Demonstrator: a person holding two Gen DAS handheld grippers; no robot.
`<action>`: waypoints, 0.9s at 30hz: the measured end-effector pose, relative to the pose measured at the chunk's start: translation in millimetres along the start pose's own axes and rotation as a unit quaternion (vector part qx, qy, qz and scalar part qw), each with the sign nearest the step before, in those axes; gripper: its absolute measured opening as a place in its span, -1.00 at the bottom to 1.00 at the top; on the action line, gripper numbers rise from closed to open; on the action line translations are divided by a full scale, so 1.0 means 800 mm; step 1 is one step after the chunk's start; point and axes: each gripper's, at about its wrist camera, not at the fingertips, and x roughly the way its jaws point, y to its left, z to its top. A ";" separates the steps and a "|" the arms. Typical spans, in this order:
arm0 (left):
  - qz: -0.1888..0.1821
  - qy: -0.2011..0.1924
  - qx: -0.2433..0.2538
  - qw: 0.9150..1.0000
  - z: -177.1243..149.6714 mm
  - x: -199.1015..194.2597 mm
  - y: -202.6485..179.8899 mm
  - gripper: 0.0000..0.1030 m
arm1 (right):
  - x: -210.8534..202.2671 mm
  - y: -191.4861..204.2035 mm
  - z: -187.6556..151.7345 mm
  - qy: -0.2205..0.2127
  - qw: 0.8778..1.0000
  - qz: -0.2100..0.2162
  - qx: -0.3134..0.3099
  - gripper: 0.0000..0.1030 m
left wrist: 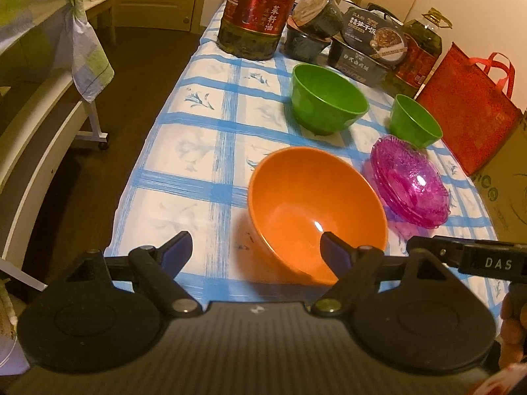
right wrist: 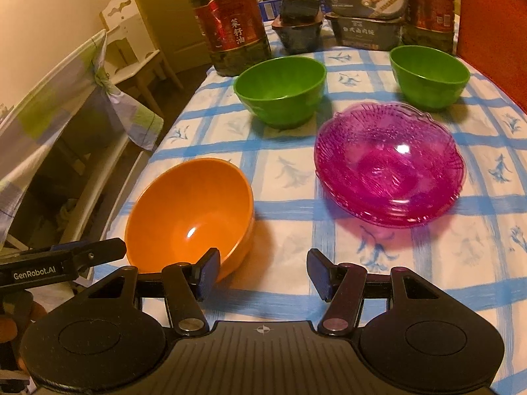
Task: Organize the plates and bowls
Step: 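Move both tools toward the orange bowl, left tool reaching its rim, then close both tools on opposite sides of the orange bowl rim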
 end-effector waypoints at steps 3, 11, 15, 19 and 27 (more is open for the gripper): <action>-0.009 0.003 0.002 1.000 0.005 0.007 0.005 0.60 | 0.007 0.004 0.004 0.001 1.000 0.001 -0.002 0.15; -0.026 0.016 0.015 0.999 0.017 0.031 0.005 0.27 | 0.038 0.008 0.017 0.013 1.000 -0.006 -0.009 0.14; -0.026 0.027 0.024 0.999 0.022 0.047 0.005 -0.07 | 0.053 0.010 0.023 0.021 1.000 -0.005 -0.011 -0.08; -0.025 0.034 0.031 0.999 0.027 0.060 0.005 -0.24 | 0.068 0.010 0.026 0.032 0.999 -0.005 -0.011 -0.16; -0.019 0.047 0.046 0.998 0.033 0.074 0.003 -0.55 | 0.084 0.008 0.028 0.050 0.999 -0.003 -0.008 -0.48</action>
